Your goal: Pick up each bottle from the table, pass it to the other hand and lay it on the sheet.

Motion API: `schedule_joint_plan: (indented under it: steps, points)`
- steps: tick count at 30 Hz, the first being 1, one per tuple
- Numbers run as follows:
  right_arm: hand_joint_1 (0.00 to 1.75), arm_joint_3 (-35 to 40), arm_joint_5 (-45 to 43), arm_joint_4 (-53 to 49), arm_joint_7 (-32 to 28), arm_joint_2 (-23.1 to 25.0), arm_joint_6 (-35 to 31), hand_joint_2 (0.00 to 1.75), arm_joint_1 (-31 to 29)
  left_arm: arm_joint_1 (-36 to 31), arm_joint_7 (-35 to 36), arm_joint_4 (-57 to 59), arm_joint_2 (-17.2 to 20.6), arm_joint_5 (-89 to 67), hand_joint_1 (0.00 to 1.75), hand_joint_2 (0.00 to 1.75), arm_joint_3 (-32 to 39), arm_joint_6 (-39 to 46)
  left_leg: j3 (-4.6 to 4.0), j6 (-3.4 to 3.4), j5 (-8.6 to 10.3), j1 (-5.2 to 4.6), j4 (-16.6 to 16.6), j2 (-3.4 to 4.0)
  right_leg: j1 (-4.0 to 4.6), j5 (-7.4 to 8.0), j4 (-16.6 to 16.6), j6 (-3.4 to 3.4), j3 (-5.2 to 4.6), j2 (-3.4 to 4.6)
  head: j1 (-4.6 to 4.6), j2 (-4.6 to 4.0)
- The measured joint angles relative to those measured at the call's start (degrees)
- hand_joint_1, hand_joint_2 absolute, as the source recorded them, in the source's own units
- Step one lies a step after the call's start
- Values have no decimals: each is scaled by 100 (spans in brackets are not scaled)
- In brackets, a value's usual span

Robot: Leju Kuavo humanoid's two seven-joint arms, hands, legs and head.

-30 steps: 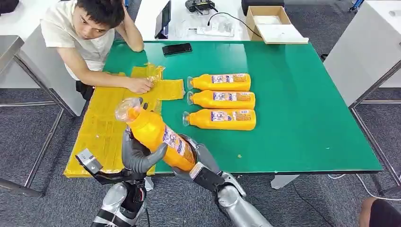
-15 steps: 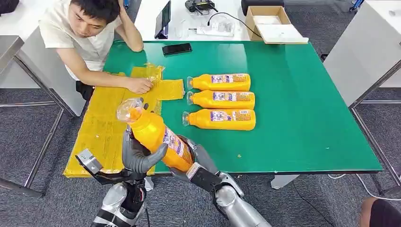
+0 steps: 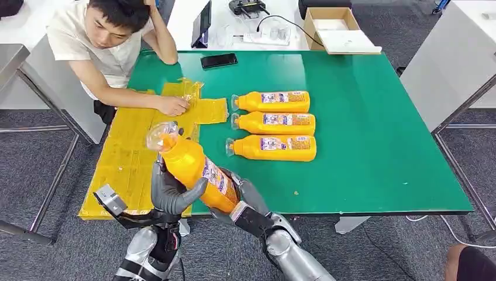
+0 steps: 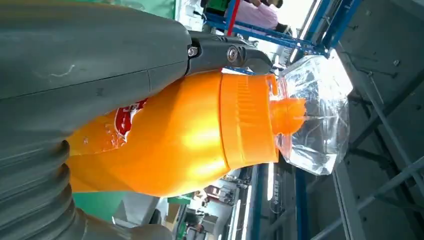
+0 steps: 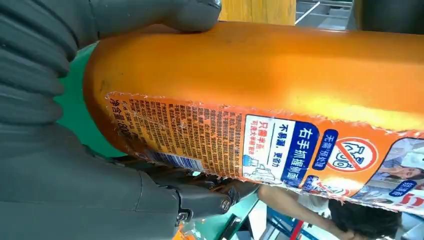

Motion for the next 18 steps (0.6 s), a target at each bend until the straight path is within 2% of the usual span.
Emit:
schedule_joint_plan:
  steps: [9,11,13,15,18]
  points:
    - [175,0,0,11,0,2,0,175,0,2,2,0,0,2,0,175,-2,-4,0,0,0,0,0,0,0,0,0,0,0,0,2,0]
    - [175,92,-167,-134,-224,-22,-178,175,43,-139,522,195,15,592,0,175,-26,-522,0,1,2,-2,1,-11,-1,0,-2,0,-6,-4,-2,0]
    - [175,393,-328,-550,-481,-140,-474,175,105,-535,1341,934,72,1901,0,175,-81,-1705,-8,10,10,0,0,-26,0,1,0,0,0,-26,0,0]
    - [175,527,-363,-698,-483,-223,-551,175,109,-771,1421,1382,149,2236,0,175,-83,-2158,-1,10,9,-1,0,-13,-1,2,0,1,2,-22,-13,0]
    - [175,599,-400,-846,-483,-315,-595,175,150,-980,1401,1866,175,2221,0,175,-146,-2306,-4,10,11,-1,0,-20,-1,2,1,1,2,-25,4,0]
